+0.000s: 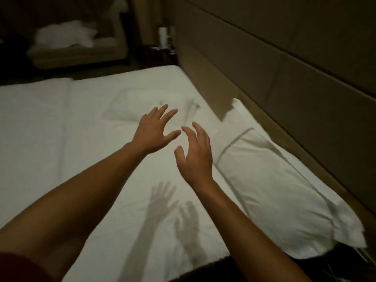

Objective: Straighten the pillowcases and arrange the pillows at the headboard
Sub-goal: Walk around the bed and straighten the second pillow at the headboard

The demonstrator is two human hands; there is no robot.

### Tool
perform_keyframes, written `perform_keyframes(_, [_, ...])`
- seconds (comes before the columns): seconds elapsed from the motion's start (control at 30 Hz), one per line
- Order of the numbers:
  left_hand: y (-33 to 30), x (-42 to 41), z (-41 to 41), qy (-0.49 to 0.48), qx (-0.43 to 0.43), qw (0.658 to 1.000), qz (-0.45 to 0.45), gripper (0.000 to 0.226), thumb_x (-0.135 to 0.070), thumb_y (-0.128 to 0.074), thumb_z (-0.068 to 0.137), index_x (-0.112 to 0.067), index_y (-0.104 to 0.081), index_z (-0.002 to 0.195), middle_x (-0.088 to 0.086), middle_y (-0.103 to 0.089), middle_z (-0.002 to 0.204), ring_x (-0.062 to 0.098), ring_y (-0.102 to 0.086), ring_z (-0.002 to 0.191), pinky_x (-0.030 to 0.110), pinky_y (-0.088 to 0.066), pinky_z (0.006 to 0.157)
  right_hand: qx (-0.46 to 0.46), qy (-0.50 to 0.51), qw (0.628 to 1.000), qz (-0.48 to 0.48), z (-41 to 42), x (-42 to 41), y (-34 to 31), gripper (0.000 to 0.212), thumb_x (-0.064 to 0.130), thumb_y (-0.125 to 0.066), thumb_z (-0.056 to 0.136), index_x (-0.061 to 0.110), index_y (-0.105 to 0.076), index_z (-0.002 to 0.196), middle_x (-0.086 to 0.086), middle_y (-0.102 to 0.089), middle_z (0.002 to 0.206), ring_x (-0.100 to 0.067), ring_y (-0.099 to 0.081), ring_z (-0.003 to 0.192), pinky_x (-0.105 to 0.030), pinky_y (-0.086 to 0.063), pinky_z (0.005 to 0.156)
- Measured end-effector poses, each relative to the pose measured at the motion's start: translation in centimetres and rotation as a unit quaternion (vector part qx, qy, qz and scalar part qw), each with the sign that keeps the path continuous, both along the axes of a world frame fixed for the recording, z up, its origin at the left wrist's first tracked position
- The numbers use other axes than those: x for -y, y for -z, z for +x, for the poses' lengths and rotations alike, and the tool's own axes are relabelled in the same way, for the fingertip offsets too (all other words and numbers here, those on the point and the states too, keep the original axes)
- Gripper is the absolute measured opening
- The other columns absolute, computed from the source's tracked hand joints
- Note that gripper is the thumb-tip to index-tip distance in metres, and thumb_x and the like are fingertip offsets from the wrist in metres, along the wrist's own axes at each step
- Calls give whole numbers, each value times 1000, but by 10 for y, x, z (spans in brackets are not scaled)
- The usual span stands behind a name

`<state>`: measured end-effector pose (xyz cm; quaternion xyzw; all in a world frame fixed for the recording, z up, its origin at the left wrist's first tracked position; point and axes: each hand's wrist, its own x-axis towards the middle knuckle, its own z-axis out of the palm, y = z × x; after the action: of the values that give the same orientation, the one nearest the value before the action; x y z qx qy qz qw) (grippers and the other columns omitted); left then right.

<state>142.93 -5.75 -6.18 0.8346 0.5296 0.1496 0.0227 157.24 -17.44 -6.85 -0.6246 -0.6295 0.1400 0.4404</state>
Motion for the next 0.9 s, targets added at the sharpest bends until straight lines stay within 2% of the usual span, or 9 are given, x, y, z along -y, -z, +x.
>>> perform_keyframes(0.2, [-41,97,-233,-158,-24,986,56,79,-74,-38,88,-39,-16,155,-3,-12,166,27,-12,152,56,-16,120,70,-132,989,1,-203,5,-49,56,42,-58,95,29,-45,147,-3,-20,167,-26,-13,155,-50,-26,121])
perform_keyframes(0.5, [-83,330,-579,-367,-56,923,103,81,-78,-36,86,-38,-16,154,-2,-15,165,27,-13,152,59,-15,119,88,-282,955,29,-532,121,-100,71,55,-61,90,32,-36,152,-3,-16,168,-28,-17,154,-54,-32,118])
perform_keyframes(0.57, [-83,345,-603,-397,-54,911,100,81,-80,-34,85,-39,-17,154,-3,-16,165,26,-13,152,60,-13,119,92,-306,947,24,-556,135,-103,73,56,-62,90,32,-35,153,-4,-16,168,-28,-16,154,-54,-31,118])
perform_keyframes(0.6, [-87,369,-639,-429,-44,897,96,81,-79,-34,85,-39,-18,153,-3,-16,165,26,-12,152,60,-11,120,101,-333,937,28,-600,152,-103,74,56,-62,89,32,-34,153,-4,-16,168,-28,-16,154,-53,-30,118])
perform_keyframes(0.7, [-77,377,-644,-440,-27,894,85,81,-78,-34,85,-39,-17,153,-4,-15,165,26,-10,153,60,-9,120,101,-326,940,22,-607,152,-100,75,55,-63,89,31,-33,154,-5,-16,168,-29,-16,154,-53,-31,118])
perform_keyframes(0.73, [-68,419,-706,-477,-17,876,68,81,-78,-34,85,-39,-16,153,-4,-13,165,25,-8,153,60,-8,120,109,-361,925,36,-681,175,-93,76,55,-63,89,29,-33,154,-6,-16,168,-29,-16,154,-53,-31,118])
perform_keyframes(0.8, [-58,433,-726,-475,-40,876,72,80,-76,-37,86,-40,-13,154,-5,-10,166,24,-5,153,59,-7,120,113,-367,923,25,-699,179,-92,78,55,-63,89,26,-33,155,-8,-16,168,-30,-16,154,-53,-31,119])
perform_keyframes(0.83, [-59,472,-794,-518,-50,851,68,80,-75,-38,86,-40,-13,154,-6,-9,166,23,-4,153,58,-5,121,103,-408,907,29,-781,201,-88,78,55,-63,89,25,-32,155,-9,-17,168,-30,-16,154,-53,-31,119])
perform_keyframes(0.9, [-78,474,-824,-527,-34,846,71,80,-74,-41,87,-40,-15,154,-8,-8,166,21,-2,153,54,-3,121,114,-414,902,40,-807,202,-96,79,54,-63,90,23,-31,155,-10,-16,168,-31,-16,154,-53,-30,119])
